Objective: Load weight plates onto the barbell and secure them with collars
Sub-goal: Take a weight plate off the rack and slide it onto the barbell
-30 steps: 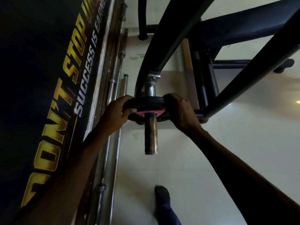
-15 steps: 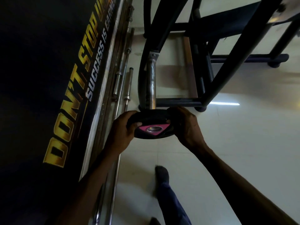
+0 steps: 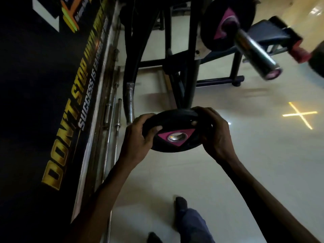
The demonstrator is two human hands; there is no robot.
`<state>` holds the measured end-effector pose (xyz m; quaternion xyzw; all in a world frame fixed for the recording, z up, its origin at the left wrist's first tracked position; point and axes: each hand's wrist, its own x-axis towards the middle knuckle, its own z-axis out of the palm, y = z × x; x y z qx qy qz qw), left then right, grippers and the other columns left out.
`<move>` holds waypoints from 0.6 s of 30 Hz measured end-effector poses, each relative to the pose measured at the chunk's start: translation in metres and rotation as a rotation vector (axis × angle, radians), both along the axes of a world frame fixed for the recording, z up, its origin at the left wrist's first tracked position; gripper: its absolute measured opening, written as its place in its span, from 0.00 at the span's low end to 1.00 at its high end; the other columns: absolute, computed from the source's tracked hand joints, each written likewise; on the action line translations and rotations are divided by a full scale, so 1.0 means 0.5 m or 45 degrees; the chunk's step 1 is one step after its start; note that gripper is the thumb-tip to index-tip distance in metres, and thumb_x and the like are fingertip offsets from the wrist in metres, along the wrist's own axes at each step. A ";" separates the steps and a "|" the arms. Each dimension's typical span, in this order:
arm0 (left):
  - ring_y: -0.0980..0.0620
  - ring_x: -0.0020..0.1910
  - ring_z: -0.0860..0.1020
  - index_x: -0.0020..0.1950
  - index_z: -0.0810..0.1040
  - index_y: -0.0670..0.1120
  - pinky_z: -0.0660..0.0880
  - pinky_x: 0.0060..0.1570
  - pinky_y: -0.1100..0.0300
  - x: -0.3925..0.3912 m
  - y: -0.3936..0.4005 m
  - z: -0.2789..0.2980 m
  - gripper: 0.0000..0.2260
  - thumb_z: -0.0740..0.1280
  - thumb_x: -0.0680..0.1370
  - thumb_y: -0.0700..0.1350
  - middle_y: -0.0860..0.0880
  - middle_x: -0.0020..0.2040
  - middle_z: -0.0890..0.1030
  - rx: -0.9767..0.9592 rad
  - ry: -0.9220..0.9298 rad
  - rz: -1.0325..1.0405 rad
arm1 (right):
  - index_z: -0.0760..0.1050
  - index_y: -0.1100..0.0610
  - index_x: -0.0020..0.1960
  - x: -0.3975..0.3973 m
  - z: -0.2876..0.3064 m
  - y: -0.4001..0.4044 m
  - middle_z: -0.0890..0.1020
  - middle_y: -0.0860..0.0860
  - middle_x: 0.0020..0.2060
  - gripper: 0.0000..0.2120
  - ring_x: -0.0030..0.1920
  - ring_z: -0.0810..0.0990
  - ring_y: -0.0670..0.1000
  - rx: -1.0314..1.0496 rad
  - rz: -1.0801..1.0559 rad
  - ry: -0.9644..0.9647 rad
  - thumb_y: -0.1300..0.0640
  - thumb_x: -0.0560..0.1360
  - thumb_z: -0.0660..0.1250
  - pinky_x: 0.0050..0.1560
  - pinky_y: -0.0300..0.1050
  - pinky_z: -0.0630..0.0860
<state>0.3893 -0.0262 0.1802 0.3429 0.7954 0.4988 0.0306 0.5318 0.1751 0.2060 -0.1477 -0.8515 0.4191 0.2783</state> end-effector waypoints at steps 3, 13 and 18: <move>0.53 0.59 0.81 0.67 0.79 0.44 0.79 0.55 0.61 0.056 0.074 0.060 0.21 0.70 0.80 0.56 0.49 0.59 0.84 0.037 0.011 -0.030 | 0.80 0.57 0.64 0.068 0.062 0.054 0.83 0.49 0.57 0.25 0.55 0.81 0.46 0.056 -0.059 0.046 0.51 0.71 0.62 0.54 0.30 0.74; 0.73 0.56 0.77 0.65 0.80 0.44 0.71 0.53 0.78 0.132 0.360 0.194 0.15 0.73 0.80 0.46 0.52 0.58 0.84 0.128 0.151 -0.075 | 0.79 0.56 0.67 0.167 0.173 0.304 0.82 0.49 0.59 0.20 0.57 0.81 0.40 0.100 -0.216 0.269 0.58 0.75 0.71 0.56 0.31 0.77; 0.74 0.56 0.77 0.64 0.81 0.45 0.70 0.52 0.79 0.137 0.485 0.219 0.14 0.72 0.80 0.48 0.56 0.55 0.83 0.181 0.165 -0.067 | 0.80 0.56 0.64 0.169 0.208 0.421 0.83 0.48 0.55 0.23 0.55 0.82 0.45 0.160 -0.190 0.255 0.47 0.72 0.66 0.55 0.33 0.77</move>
